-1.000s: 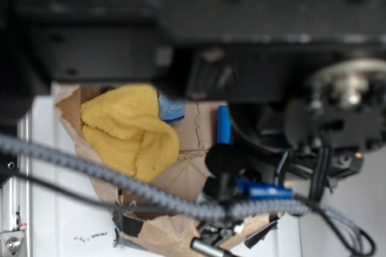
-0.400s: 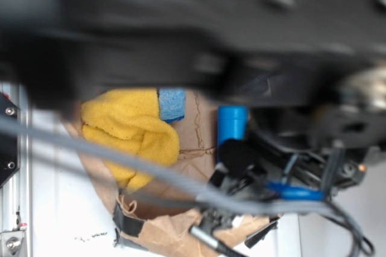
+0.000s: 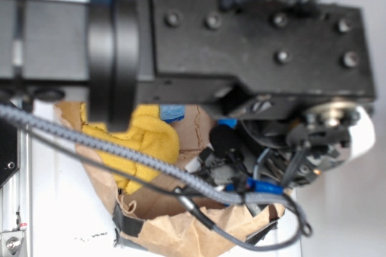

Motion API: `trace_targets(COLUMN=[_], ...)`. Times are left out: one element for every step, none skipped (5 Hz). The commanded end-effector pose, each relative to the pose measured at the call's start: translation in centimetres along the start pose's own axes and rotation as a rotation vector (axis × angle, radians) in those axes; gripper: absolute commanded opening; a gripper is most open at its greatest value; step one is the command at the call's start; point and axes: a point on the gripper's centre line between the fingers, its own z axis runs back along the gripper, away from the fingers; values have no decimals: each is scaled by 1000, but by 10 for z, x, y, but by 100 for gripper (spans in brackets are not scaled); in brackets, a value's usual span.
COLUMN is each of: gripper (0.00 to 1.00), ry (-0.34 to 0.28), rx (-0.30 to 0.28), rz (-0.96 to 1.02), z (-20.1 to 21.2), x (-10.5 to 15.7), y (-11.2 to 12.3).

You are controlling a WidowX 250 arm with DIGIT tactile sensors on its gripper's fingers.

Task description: Grab the blue bottle.

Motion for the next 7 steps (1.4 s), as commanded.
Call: trace_targets(gripper=[100,100,100,100,100,100,100], ry=[-12,6,-3,11,14,-2,1], rx=[83,72,43,21,9,29,51], rz=[-55,-90,-119,-157,-209,-275,-320], z=[-3,-15,-27,-43,-55,-63,-72], x=[-15,-25,-31,-28,-16,-7,-1], y=[7,9,10,6,10,13,11])
